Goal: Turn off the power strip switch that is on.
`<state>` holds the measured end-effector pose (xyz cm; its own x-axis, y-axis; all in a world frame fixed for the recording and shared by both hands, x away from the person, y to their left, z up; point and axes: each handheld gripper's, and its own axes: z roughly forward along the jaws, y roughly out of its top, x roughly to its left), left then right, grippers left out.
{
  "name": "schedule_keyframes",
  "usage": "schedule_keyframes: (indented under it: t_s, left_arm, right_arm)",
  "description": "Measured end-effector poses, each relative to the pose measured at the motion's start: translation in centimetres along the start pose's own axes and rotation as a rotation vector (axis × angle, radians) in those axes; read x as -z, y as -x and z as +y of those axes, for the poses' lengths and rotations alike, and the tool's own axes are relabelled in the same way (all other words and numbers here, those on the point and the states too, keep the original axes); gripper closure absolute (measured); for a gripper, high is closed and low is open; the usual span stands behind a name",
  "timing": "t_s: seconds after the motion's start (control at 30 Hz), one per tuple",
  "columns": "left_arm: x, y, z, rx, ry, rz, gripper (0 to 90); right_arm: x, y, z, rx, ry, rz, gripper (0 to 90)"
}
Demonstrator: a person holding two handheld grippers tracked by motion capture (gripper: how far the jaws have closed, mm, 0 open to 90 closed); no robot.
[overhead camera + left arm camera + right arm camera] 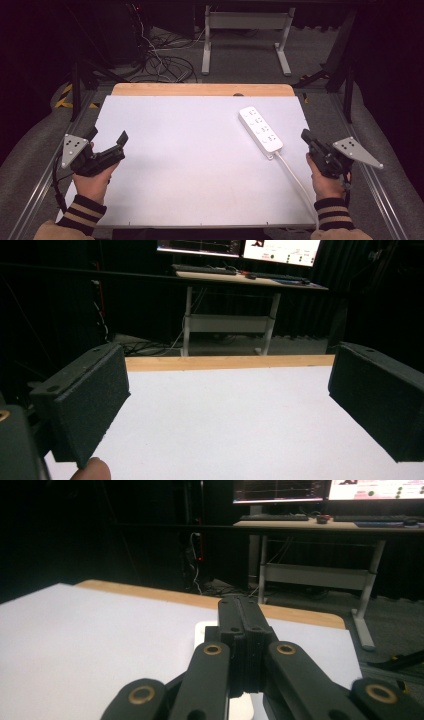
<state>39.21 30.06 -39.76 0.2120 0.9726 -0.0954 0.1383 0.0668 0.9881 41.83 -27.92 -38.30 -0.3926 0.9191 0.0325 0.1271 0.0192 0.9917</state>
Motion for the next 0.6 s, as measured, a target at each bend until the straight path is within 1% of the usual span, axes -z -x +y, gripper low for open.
schedule_keyframes:
  t_s: [0.03,0.07,0.1,0.13,0.2,0.23,0.27,0.3,0.33,0.37,0.4,0.43,0.47,0.5,0.53,0.57,0.6]
  left_arm:
    - [0.0,0.0,0.0,0.0,-0.001,0.001,3.6]
    - [0.0,0.0,-0.1,0.001,-0.003,0.003,3.6]
    - [0.0,0.0,-0.1,0.001,-0.003,0.003,3.6]
    - [0.0,-0.1,-0.1,-0.001,-0.004,0.005,3.7]
    - [0.1,-0.1,-0.1,-0.002,-0.005,0.009,3.7]
    - [0.1,-0.1,-0.1,-0.002,-0.007,0.01,3.7]
    - [0.1,-0.2,-0.1,-0.002,-0.008,0.011,3.7]
    - [0.1,-0.2,-0.2,0.0,-0.008,0.013,3.8]
    - [0.1,-0.2,-0.1,-0.003,-0.008,0.015,3.9]
    - [0.2,-0.2,-0.2,-0.004,-0.009,0.013,3.9]
    - [0.2,-0.2,-0.2,-0.004,-0.009,0.013,3.9]
    - [0.2,-0.2,-0.2,-0.006,-0.009,0.014,3.9]
    - [0.3,-0.3,-0.2,-0.005,-0.006,0.014,3.9]
    - [0.3,-0.3,-0.2,-0.003,-0.008,0.015,3.9]
    - [0.3,-0.3,-0.2,-0.003,-0.007,0.016,3.9]
    - [0.3,-0.4,-0.2,0.0,-0.007,0.016,3.9]
    - [0.4,-0.4,-0.2,0.0,-0.007,0.016,3.9]
  right_arm:
    - [0.0,0.0,0.0,0.0,0.0,0.0,90.0]
    - [-0.8,-0.3,1.0,-0.001,-0.023,0.0,90.0]
    - [-0.8,-0.3,1.0,-0.001,-0.023,0.0,90.0]
    - [-1.7,-0.8,1.7,0.008,-0.055,0.007,90.0]
    - [-2.9,-1.1,2.1,0.0,-0.112,0.025,90.0]
    - [-2.9,-1.1,2.1,0.0,-0.112,0.025,90.0]
    - [-3.5,-1.3,2.2,-0.005,-0.132,0.029,90.0]
    - [-5.0,-1.6,2.3,-0.001,-0.191,0.044,90.0]
    - [-5.6,-1.8,2.3,0.005,-0.207,0.04,90.0]
    - [-6.2,-2.0,2.3,0.007,-0.225,0.05,90.0]
    - [-6.2,-2.0,2.3,0.007,-0.225,0.05,90.0]
    - [-7.5,-2.4,2.3,0.018,-0.271,0.055,90.0]
    - [-7.5,-2.4,2.3,0.018,-0.271,0.055,90.0]
    - [-8.0,-2.5,2.2,0.016,-0.292,0.063,90.0]
    - [-8.7,-2.6,2.0,0.015,-0.327,0.073,90.0]
    - [-9.8,-2.7,1.5,0.011,-0.401,0.078,90.0]
    - [-10.4,-2.7,1.1,0.019,-0.443,0.079,90.0]
